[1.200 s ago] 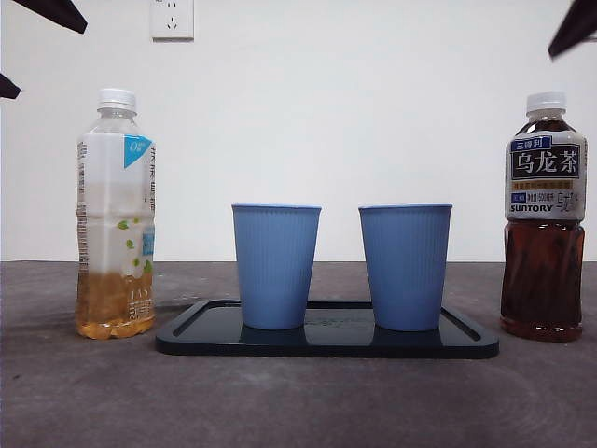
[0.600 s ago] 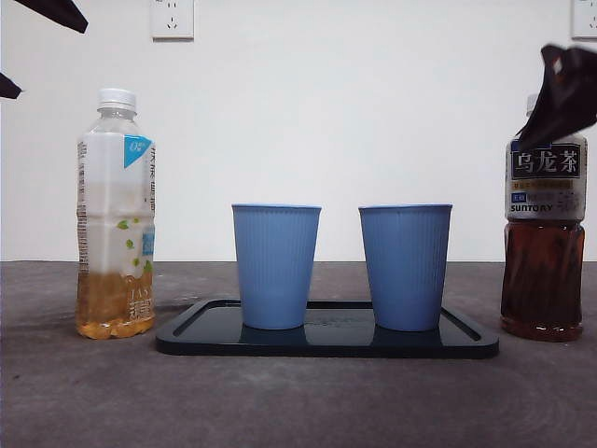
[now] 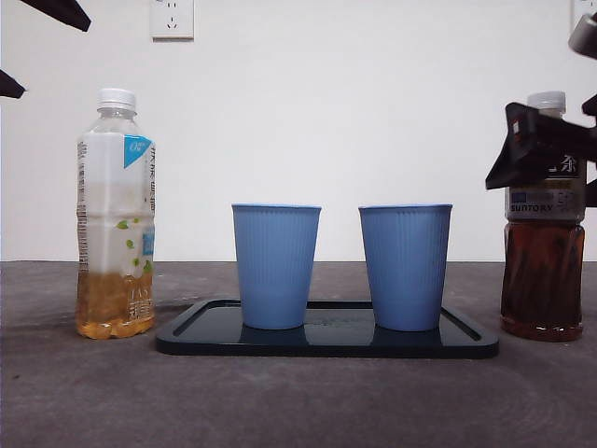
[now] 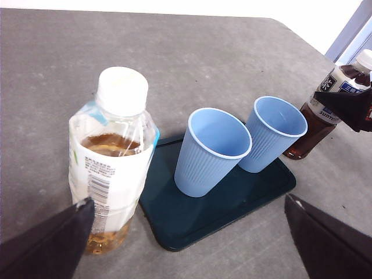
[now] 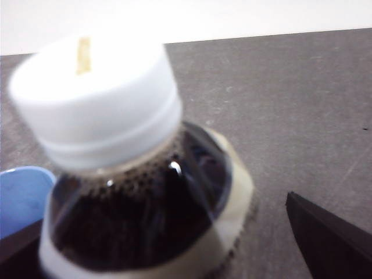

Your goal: Pour the drink into the cup

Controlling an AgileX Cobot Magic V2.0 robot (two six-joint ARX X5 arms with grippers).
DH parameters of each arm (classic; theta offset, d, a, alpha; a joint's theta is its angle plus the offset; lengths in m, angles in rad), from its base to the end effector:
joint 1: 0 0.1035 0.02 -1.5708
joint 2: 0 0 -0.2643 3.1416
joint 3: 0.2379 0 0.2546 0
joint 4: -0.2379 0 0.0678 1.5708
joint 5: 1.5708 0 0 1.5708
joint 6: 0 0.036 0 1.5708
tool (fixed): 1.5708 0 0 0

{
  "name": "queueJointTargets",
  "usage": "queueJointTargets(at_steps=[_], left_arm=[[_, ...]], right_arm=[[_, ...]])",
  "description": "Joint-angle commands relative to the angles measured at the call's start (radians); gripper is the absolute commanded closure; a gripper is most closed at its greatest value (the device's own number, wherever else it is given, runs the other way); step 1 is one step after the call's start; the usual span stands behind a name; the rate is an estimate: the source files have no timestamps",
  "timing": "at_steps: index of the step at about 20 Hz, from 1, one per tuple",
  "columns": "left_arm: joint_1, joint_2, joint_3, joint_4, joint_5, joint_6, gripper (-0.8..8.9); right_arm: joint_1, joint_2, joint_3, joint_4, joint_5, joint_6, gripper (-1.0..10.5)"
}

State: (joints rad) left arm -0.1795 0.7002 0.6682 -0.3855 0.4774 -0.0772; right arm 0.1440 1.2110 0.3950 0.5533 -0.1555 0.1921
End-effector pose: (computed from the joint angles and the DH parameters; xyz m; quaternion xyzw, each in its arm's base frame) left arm 0.1528 -0.0445 0.2854 -0.0665 0.2170 -0.3074 0.9241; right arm 0.2367 0.0400 0.1849 0.0948 0.1445 0.1347 0.9757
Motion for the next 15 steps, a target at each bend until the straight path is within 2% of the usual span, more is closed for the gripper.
queueJointTargets(at_steps=[1,11,15], left_arm=[[-0.003,0.005,0.018,0.012,0.005,-0.005,2.86],[-0.003,0.006,0.018,0.013,0.005,-0.005,2.86],[-0.003,0.006,0.018,0.013,0.005,-0.005,2.86]], right_arm=[[0.004,0.047,-0.002,0.058,0.006,0.039,4.7],[0.019,0.069,-0.003,0.098,0.005,0.048,7.9],[0.025,0.06,-0.002,0.09,-0.002,0.049,8.2]])
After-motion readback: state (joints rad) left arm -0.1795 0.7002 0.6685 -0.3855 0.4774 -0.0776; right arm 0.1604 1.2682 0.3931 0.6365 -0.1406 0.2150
